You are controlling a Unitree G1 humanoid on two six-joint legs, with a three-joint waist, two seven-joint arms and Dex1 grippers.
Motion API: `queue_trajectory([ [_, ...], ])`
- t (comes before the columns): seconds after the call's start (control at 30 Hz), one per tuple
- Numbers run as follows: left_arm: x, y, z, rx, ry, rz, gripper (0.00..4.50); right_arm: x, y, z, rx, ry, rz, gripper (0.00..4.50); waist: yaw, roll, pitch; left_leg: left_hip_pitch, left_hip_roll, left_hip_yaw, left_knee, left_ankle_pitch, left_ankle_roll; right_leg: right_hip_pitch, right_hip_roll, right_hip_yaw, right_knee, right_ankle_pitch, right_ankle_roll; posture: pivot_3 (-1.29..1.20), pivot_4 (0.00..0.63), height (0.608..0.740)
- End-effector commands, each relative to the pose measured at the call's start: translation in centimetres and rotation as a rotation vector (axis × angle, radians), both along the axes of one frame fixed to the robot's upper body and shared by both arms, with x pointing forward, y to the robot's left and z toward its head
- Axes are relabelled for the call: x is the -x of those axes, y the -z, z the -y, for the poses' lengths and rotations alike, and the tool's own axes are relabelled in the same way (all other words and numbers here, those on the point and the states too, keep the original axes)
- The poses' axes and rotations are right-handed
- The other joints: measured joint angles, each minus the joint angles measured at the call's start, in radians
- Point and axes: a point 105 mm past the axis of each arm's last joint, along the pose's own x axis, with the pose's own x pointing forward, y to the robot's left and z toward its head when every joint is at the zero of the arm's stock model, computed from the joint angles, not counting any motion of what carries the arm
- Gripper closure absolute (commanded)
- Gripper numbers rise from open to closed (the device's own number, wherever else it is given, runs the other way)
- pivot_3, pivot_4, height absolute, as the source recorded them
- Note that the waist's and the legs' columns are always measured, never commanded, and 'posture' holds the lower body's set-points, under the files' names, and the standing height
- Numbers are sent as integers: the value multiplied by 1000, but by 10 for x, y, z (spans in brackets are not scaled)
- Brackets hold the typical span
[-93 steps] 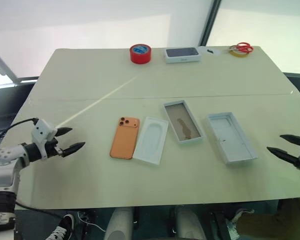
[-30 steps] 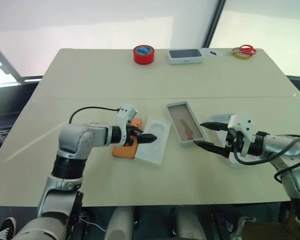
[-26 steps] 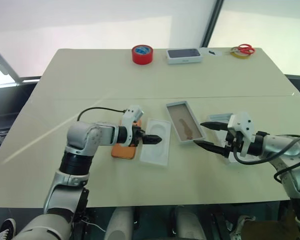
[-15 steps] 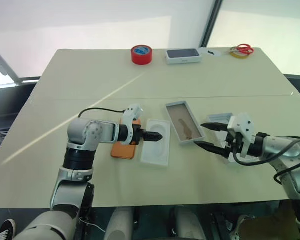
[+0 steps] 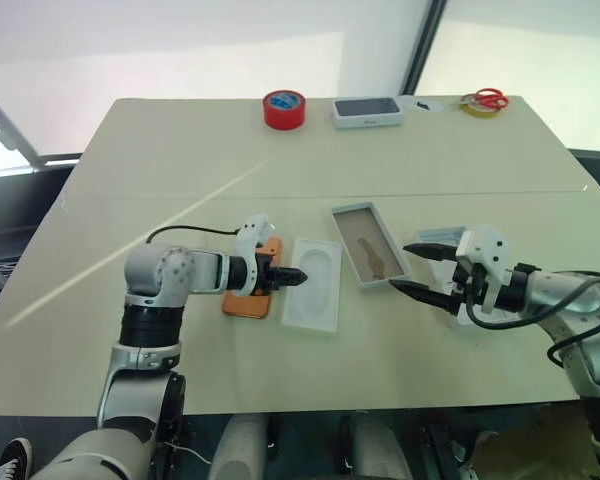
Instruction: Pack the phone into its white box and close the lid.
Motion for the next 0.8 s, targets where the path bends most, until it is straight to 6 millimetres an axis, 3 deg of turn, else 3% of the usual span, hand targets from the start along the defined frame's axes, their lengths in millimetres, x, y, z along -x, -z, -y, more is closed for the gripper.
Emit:
queue_trajectory([
  [0.03,10,24,-6,-29,-18,-120,3733,0,-14,-5,-2,-18,60,998,0,0,0,0,0,0,0,0,0,0,0,0,0,0,0,0,150,740],
  [0.1,9,25,-7,-24,-29,-135,4453,0,-15,-5,-1,-20,62,998,3,0,0,0,0,0,0,0,0,0,0,0,0,0,0,0,150,740],
  [0.23,4,17,-10,46,-64,-125,4453,-1,-11,-6,10,-30,51,998,2,-1,0,0,-1,0,0,0,-1,0,-1,0,-1,0,0,0,150,740],
  [0.4,-9,-2,-21,106,-138,-46,4453,-2,20,3,108,-64,-13,998,0,-1,0,0,0,-1,0,0,0,0,0,0,-1,0,0,0,150,740],
  [0.7,-38,-57,-17,373,-283,127,4453,-33,45,3,280,-168,-7,998,2,-2,1,-2,-1,-1,1,1,1,0,0,-1,0,2,4,0,150,740],
  [0.8,-39,-57,-22,368,-309,125,4453,-39,47,1,281,-204,-20,998,0,-3,2,-2,-2,-1,0,1,0,0,0,-1,-1,3,5,0,150,740],
])
